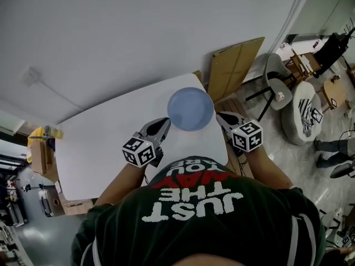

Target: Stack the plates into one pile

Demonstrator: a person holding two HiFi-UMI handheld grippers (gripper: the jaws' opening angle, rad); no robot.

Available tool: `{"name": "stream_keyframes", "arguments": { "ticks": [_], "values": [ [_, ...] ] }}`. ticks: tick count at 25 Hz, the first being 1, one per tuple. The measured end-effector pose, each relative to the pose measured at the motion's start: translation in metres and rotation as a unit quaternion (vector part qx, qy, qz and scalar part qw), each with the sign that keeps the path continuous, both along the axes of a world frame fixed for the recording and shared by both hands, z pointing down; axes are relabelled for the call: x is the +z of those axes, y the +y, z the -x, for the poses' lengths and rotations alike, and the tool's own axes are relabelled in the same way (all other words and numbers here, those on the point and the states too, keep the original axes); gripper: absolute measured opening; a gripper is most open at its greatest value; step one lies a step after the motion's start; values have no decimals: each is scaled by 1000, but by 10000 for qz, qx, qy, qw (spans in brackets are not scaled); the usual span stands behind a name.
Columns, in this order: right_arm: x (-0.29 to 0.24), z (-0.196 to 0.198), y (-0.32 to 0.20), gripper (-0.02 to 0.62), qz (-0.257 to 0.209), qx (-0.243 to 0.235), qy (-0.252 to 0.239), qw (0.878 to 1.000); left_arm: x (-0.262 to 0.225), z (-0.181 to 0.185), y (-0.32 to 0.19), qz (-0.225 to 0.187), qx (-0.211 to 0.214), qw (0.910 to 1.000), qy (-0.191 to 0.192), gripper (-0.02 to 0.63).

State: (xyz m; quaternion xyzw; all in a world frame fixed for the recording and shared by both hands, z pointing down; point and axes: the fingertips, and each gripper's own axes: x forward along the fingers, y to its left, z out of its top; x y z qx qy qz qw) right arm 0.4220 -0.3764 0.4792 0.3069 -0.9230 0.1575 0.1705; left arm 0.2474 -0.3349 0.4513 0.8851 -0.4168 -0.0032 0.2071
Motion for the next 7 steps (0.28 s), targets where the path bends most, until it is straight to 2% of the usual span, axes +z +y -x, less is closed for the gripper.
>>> {"name": "stream_keyframes", "arguments": {
  "ticks": [7],
  "values": [
    [-2, 3, 2, 5, 8, -52, 54, 10000, 0, 3, 2, 44, 26, 10000, 6, 8]
  ]
}}
